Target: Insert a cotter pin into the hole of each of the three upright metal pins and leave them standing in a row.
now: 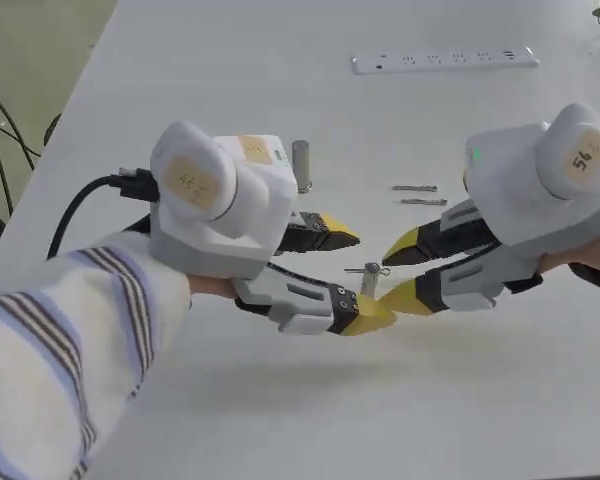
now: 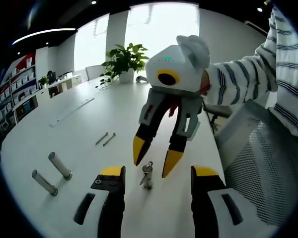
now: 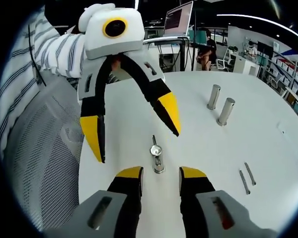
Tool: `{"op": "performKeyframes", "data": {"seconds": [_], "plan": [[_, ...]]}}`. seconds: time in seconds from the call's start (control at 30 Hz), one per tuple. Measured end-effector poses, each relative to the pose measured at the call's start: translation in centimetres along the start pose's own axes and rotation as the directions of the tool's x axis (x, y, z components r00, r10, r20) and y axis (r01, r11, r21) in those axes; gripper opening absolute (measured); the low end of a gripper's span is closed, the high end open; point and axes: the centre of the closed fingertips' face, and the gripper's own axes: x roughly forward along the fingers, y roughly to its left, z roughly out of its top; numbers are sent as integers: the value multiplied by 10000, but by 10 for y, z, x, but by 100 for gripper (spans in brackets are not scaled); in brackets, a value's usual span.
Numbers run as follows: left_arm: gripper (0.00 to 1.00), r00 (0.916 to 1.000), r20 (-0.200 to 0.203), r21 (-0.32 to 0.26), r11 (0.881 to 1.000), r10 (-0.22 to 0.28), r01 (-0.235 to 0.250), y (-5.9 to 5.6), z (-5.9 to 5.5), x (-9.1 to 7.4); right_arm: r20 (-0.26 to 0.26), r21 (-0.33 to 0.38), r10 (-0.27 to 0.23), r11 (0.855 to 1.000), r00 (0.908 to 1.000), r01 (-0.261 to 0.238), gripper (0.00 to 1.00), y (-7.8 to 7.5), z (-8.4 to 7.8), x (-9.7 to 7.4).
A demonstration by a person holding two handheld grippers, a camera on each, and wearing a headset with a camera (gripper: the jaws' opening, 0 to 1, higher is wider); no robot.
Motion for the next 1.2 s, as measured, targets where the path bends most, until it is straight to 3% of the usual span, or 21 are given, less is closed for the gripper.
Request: {"op": "performKeyframes", "data": {"seconds": [0.17, 0.33, 0.4, 0.5, 0.63, 0.77, 0.9, 1.0, 1.2], "plan": [[60, 9985, 544, -105, 9999, 8, -3, -6, 8, -11, 540, 512, -289, 9983, 9981, 261, 29, 1, -1, 1], [73, 9973, 729, -394, 9992, 85, -57, -10, 8, -21, 972, 800, -387, 9963, 9945, 309, 33, 6, 0, 3], [76, 9943, 759, -313, 9969, 747, -725, -3, 7, -30, 1132, 941, -342, 9953, 9930, 235, 34, 8, 0, 5], [79, 9909, 927, -741, 9931, 978, -910, -1, 4, -40, 1538, 903, -236, 9959, 9878, 98, 35, 12, 4, 9], [87, 9904, 733, -710, 9912, 1172, -1121, -3, -2, -50, 1827, 973, -231, 9952, 9829, 53, 34, 12, 7, 13], [99, 9931, 595, -666, 9930, 1015, -975, -12, -6, -52, 1930, 1078, -122, 9941, 9811, -88, 31, 10, 4, 18], [99, 9931, 558, -850, 9916, 1027, -978, -15, -8, -52, 2027, 1133, -75, 9934, 9792, -158, 28, 8, 2, 21], [99, 9904, 754, -1213, 9870, 1155, -1058, -17, -9, -54, 2133, 1168, -107, 9930, 9769, -146, 24, 7, 1, 22], [99, 9837, 1018, -1937, 9729, 1481, -1265, -22, -15, -57, 2628, 1212, -183, 9925, 9647, -142, 15, 2, 5, 26]]}}
